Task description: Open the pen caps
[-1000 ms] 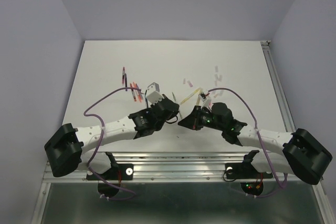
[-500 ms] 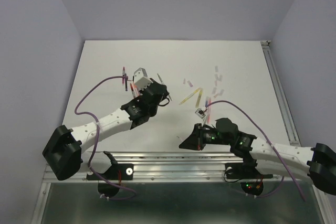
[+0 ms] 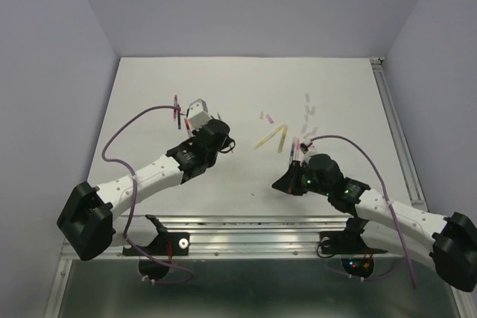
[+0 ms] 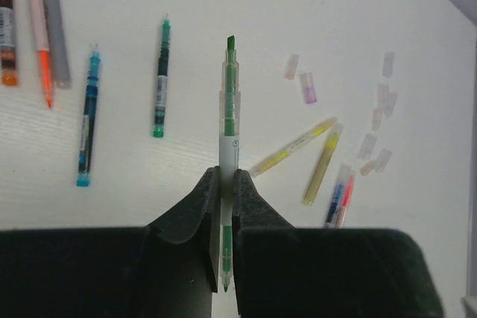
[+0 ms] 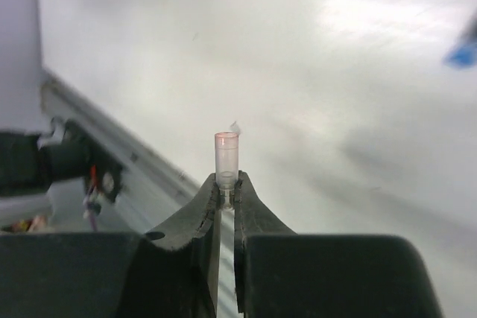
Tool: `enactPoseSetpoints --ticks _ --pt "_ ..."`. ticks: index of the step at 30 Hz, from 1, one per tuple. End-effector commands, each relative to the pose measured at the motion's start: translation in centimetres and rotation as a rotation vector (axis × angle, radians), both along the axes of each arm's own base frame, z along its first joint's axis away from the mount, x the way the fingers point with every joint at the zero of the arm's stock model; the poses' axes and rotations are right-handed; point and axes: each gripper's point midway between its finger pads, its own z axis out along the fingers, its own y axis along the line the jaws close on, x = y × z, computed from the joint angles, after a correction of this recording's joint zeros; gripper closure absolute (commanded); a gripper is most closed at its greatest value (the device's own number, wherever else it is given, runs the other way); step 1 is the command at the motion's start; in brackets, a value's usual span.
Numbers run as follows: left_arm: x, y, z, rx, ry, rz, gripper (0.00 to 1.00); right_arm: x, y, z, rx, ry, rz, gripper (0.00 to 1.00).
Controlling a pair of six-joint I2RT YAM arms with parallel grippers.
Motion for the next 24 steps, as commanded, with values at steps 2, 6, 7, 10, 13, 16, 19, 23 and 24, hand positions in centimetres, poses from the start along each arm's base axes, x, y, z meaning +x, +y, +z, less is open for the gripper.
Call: enactPoseSetpoints --ticks 2,6,7,10,13,16,19,23,24 --pt "-2.9 4.4 -5.2 0.180 0.155 0.014 1.00 6.8 -5.6 0.6 -0.111 -0.062 -0.203 0.99" --pt "-3.9 6.0 -7.6 0.200 0.209 0.034 1.00 8.6 -8.0 -1.1 -0.184 -0.024 -0.247 0.99" --pt "-4.1 6.2 -8.1 0.199 0.217 0.030 1.00 9.5 -8.7 -0.7 -0.179 -0.024 -0.259 0.99" --pt "-4.0 6.9 -8.6 0.206 0.226 0.034 1.00 10.6 -10.3 -2.0 -0.199 0.035 -0.314 0.99" --pt "-4.1 7.9 -9.6 0.229 0.248 0.051 1.00 12.3 -11.3 -2.1 -0.210 0.043 -0.367 0.99" --pt "-4.0 8.5 -10.3 0.247 0.265 0.061 1.00 14.0 -12.2 -2.0 -0.225 0.039 -0.416 0.99" --pt "-3.8 9.0 -11.2 0.258 0.289 0.068 1.00 15.4 -12.5 -2.8 -0.257 0.070 -0.423 0.99" --pt "-3.6 9.3 -12.4 0.276 0.317 0.056 1.00 16.6 -12.7 -3.8 -0.288 0.109 -0.421 0.99" --pt "-3.4 9.4 -12.8 0.281 0.327 0.054 1.00 17.0 -13.0 -4.0 -0.294 0.114 -0.429 0.99"
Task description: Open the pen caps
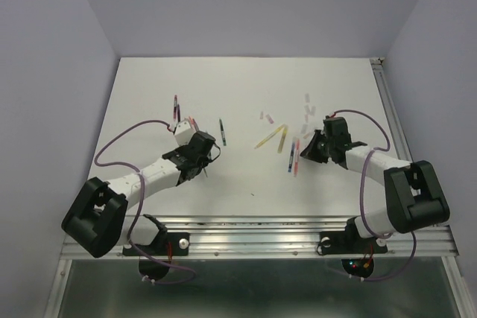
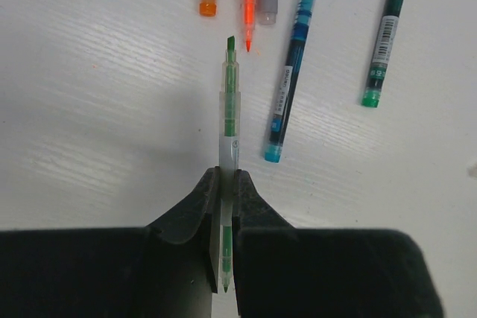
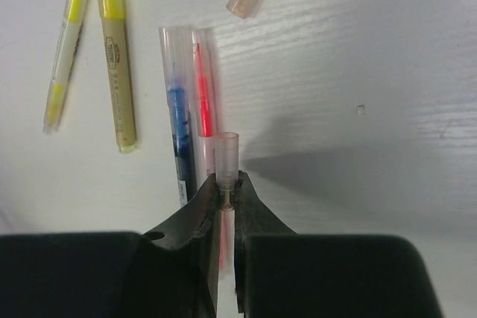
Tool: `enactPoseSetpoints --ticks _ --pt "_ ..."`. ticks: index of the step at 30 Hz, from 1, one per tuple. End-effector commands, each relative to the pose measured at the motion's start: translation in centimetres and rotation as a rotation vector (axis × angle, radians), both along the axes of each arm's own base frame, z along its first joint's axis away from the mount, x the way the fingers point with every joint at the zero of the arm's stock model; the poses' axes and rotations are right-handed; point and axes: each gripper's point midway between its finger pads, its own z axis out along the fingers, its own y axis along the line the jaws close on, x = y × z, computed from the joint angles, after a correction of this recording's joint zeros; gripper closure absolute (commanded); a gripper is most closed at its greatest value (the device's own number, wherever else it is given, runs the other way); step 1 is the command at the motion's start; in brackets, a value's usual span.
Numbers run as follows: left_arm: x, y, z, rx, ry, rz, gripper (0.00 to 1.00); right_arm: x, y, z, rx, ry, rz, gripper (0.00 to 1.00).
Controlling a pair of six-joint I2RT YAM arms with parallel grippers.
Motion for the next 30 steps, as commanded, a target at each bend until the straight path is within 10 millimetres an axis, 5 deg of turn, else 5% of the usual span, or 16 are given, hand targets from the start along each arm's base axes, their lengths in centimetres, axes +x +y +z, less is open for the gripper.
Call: enactPoseSetpoints --ticks 1,13,25,30 --pt "0.3 0.5 -1.3 0.030 0.024 -0.020 1.00 2.8 -0.5 1.4 -0.027 -0.053 -0.011 0.99" --pt "1.3 0.8 -3.0 0.067 0.079 -0.009 1.00 3.5 -1.8 0.0 -0.110 0.002 -0.037 0.87" --pt "1.9 0.5 -2.6 0.079 0.105 -0.014 0.71 3.5 -2.3 0.3 -0.133 0.001 -0.057 0.58" --pt "2.0 0.6 -0.4 0.062 0.067 -0.012 0.48 2.7 -2.7 1.8 -0.134 -0.020 -0.069 0.51"
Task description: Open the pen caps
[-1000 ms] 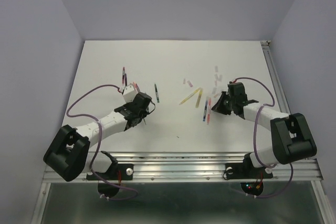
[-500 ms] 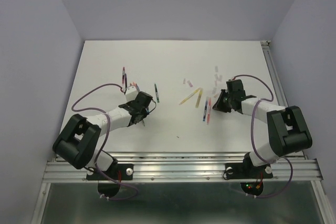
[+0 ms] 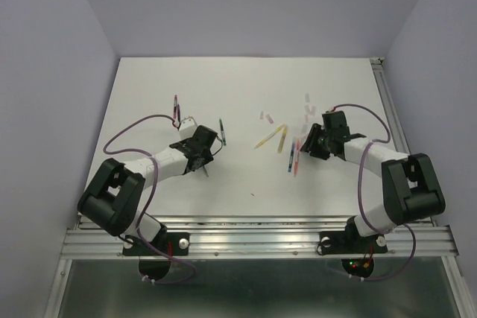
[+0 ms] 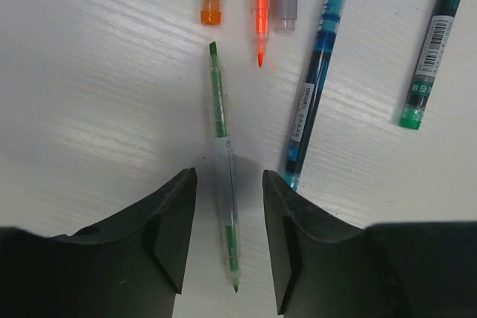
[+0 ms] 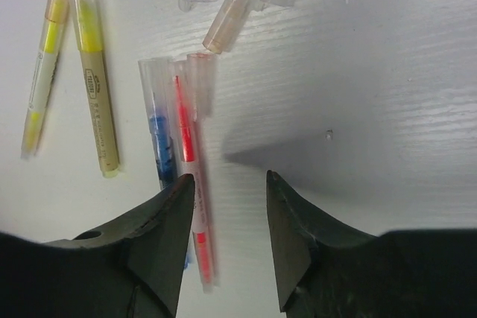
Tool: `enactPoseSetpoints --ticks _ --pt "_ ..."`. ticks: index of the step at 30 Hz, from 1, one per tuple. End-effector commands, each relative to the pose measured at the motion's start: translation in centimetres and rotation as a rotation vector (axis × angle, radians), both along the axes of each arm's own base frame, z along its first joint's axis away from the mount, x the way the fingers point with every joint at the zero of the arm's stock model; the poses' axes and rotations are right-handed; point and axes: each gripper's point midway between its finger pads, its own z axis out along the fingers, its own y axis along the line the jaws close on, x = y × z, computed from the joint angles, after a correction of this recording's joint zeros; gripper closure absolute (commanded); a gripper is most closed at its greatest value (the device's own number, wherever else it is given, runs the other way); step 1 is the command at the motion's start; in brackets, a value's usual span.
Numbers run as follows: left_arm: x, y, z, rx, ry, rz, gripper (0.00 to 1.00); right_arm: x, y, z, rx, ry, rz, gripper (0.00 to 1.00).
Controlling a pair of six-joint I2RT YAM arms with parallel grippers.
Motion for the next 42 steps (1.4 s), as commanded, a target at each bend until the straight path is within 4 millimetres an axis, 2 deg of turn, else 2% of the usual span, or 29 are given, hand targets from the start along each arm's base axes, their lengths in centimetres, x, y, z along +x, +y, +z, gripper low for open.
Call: enactPoseSetpoints --ticks 1,3,4,8,9,10,11,13,15,17,18,19,20,21,22,23,24,25,26,27,29,30,31,32,33,34,36,37,42 --pt "0.6 -0.2 3.1 -0.021 -0.056 -0.014 0.41 0.3 -0.9 3.3 -0.021 -0.077 -0.028 0.45" --pt "0.7 -0.6 4.8 -0.059 -0.095 -0.034 0.35 -0.2 -1.0 4.0 -0.019 -0.089 -0.030 0.40" --pt "0.6 -1.1 5.2 -0.082 -0.101 -0.063 0.29 -0.3 -1.2 5.2 -0.013 -0.125 -0.037 0.34" --pt "0.6 -3.1 8.6 -0.182 -0.183 -0.158 0.14 -1.2 -1.2 7.0 0.005 -0.171 -0.033 0.18" --pt "0.6 -3.5 9.9 -0.197 -0.217 -0.194 0.12 -1.5 -1.2 8.1 0.017 -0.203 -0.030 0.13" --pt "0.7 -4.6 10.9 -0.242 -0.245 -0.245 0.09 -1.8 -0.9 8.4 0.031 -0.211 -0.019 0.00" --pt "0.8 -5.5 12.0 -0.252 -0.273 -0.303 0.06 -2.0 -0.8 9.4 0.045 -0.244 -0.013 0.00" --pt "1.0 -7.9 14.1 -0.318 -0.339 -0.432 0.01 -2.6 -0.6 9.8 0.070 -0.259 -0.005 0.00" --pt "1.6 -10.1 15.7 -0.331 -0.410 -0.577 0.01 -3.0 -0.4 10.8 0.088 -0.300 0.001 0.00" --pt "1.7 -12.1 16.2 -0.357 -0.417 -0.683 0.01 -3.6 -0.2 10.5 0.104 -0.304 0.014 0.00" --pt "2.2 -13.1 17.3 -0.364 -0.440 -0.726 0.01 -3.8 -0.1 10.7 0.110 -0.314 0.019 0.00" --pt "2.6 -14.2 16.0 -0.348 -0.407 -0.798 0.01 -4.0 -0.1 10.9 0.117 -0.325 0.029 0.00" --pt "3.4 -15.3 17.3 -0.352 -0.428 -0.831 0.01 -4.2 0.0 10.8 0.119 -0.323 0.035 0.00" --pt "4.0 -16.2 15.4 -0.339 -0.376 -0.859 0.01 -4.4 0.0 10.8 0.119 -0.322 0.040 0.00" --pt "4.2 -17.1 15.0 -0.340 -0.361 -0.906 0.01 -4.6 0.1 10.7 0.122 -0.322 0.044 0.00" --pt "5.2 -18.1 15.8 -0.329 -0.381 -0.932 0.01 -5.0 0.3 10.6 0.131 -0.318 0.056 0.00" --pt "5.7 -18.7 13.3 -0.309 -0.313 -0.947 0.01 -5.1 0.2 10.5 0.131 -0.317 0.061 0.00" --pt "6.1 -19.2 12.7 -0.295 -0.297 -0.970 0.01 -5.3 0.4 10.5 0.137 -0.317 0.070 0.00" --pt "7.2 -20.0 13.3 -0.288 -0.308 -0.980 0.01 -5.4 0.4 10.3 0.135 -0.316 0.071 0.00" --pt "7.3 -20.5 10.5 -0.277 -0.227 -0.995 0.01 -5.6 0.3 10.0 0.130 -0.312 0.077 0.00" --pt "7.9 -21.3 9.1 -0.258 -0.184 -1.011 0.03 -5.8 0.2 9.8 0.124 -0.311 0.079 0.00" --pt "8.4 -22.5 8.4 -0.243 -0.168 -1.032 0.05 -5.8 0.2 9.6 0.121 -0.309 0.081 0.00" --pt "8.3 -22.6 7.5 -0.215 -0.129 -1.024 0.06 -5.9 0.1 9.5 0.116 -0.306 0.081 0.00" --pt "8.9 -23.5 8.3 -0.206 -0.147 -1.035 0.07 -5.9 0.1 9.5 0.117 -0.306 0.082 0.00" --pt "8.6 -24.4 7.9 -0.189 -0.138 -1.055 0.07 -5.9 0.2 9.5 0.121 -0.306 0.084 0.00" --pt "8.6 -24.4 6.4 -0.156 -0.100 -1.044 0.08 -6.1 0.5 9.3 0.131 -0.298 0.095 0.00" --pt "9.3 -25.2 6.6 -0.126 -0.105 -1.043 0.11 -6.2 0.7 9.3 0.140 -0.293 0.107 0.00" --pt "9.3 -25.0 4.9 -0.086 -0.061 -1.029 0.14 -6.2 0.8 9.3 0.143 -0.293 0.115 0.00" --pt "9.9 -25.1 3.6 -0.016 -0.018 -0.990 0.21 -6.3 0.5 9.5 0.138 -0.313 0.100 0.00"
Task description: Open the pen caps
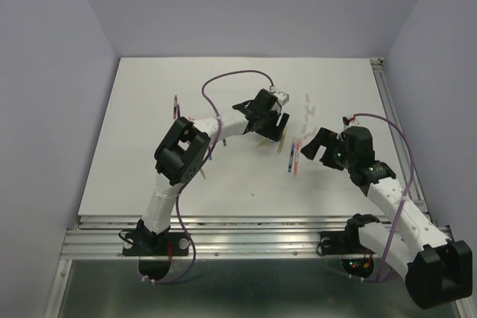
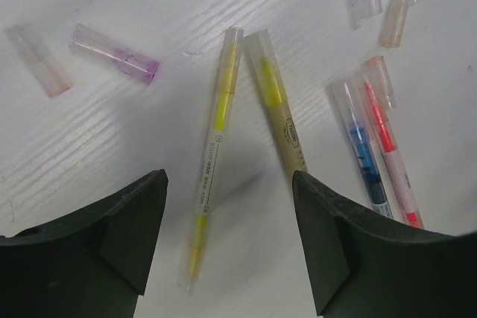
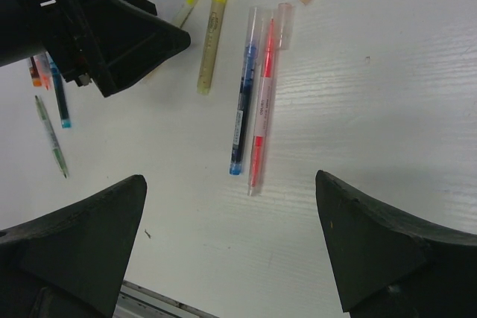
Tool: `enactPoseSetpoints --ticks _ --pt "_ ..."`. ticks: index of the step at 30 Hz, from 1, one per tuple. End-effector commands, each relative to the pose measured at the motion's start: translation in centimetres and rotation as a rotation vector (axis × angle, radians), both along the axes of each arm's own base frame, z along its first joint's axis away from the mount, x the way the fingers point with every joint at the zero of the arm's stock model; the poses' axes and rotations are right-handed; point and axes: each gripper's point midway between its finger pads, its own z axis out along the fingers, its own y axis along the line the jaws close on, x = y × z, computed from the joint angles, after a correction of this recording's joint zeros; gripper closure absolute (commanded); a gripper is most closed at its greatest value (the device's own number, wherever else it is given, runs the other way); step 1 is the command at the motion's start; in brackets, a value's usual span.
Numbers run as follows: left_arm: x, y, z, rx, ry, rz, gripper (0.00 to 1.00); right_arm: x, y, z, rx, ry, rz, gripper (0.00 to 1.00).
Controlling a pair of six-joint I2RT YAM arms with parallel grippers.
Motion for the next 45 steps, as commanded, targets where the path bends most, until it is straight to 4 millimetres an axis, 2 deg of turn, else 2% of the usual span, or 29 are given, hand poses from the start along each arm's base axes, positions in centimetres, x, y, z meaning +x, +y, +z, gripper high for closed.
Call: enactPoseSetpoints --ticks 1,5,6,10,13,14,18,20,26,28,29,32,37,40,42,43,44,45 --pt "1.3 0.7 1.1 0.070 -0.044 0.033 0.22 -0.1 -0.1 0.4 -0.001 -0.044 0.009 0.00" --pt "1.5 0.9 0.5 0.091 -0.042 0.038 0.26 -0.1 -0.1 0.8 0.005 -0.062 0.014 0.00" --pt "1.5 0.8 0.6 0.090 -0.044 0.035 0.30 -0.1 -0.1 0.8 0.004 -0.060 0.013 0.00" --pt "0.9 0.3 -0.5 0.113 -0.031 0.001 0.36 -0.1 -0.1 0.4 0.001 -0.047 0.013 0.00" --pt "0.3 0.1 -1.4 0.147 -0.029 -0.019 0.43 0.0 -0.1 0.2 -0.004 -0.042 0.010 0.00" --pt "0.2 0.0 -1.6 0.153 -0.029 -0.023 0.50 0.0 -0.2 0.1 -0.006 -0.037 0.007 0.00" --pt "-0.4 0.6 -2.8 0.204 -0.025 -0.020 0.61 0.0 -0.2 0.0 -0.008 -0.037 0.006 0.00" --pt "-0.6 1.2 -3.4 0.245 -0.032 -0.009 0.64 0.0 -0.3 0.0 -0.010 -0.035 0.005 0.00" --pt "-1.3 1.5 -4.3 0.300 -0.051 -0.017 0.65 0.1 -0.3 0.0 -0.010 -0.037 0.002 0.00" --pt "-1.4 1.4 -4.3 0.314 -0.062 -0.028 0.70 0.1 -0.4 0.0 -0.015 -0.037 0.000 0.00" --pt "-1.1 1.5 -4.2 0.322 -0.073 -0.017 0.72 0.1 -0.4 0.0 -0.018 -0.037 0.000 0.00" --pt "-0.9 1.2 -3.5 0.314 -0.084 -0.022 0.89 0.2 -0.4 0.2 -0.023 -0.037 0.002 0.00" --pt "-1.0 -0.1 -1.2 0.240 -0.106 -0.063 0.91 0.2 -0.5 0.4 -0.028 -0.040 0.000 0.00" --pt "-1.1 -0.1 -0.1 0.224 -0.120 -0.057 1.00 0.2 -0.5 0.6 -0.028 -0.043 0.000 0.00" --pt "-1.3 0.1 0.2 0.212 -0.120 -0.051 1.00 0.0 -0.6 0.5 -0.028 -0.036 0.002 0.00" --pt "-1.3 -0.1 1.4 0.181 -0.141 -0.050 1.00 0.0 -0.5 0.5 -0.027 -0.037 0.004 0.00" --pt "-2.0 0.1 1.2 0.168 -0.124 -0.054 1.00 -0.1 -0.4 0.5 -0.024 -0.036 0.008 0.00" --pt "-1.9 -0.3 2.8 0.122 -0.151 -0.050 1.00 -0.1 -0.4 0.6 -0.022 -0.038 0.010 0.00"
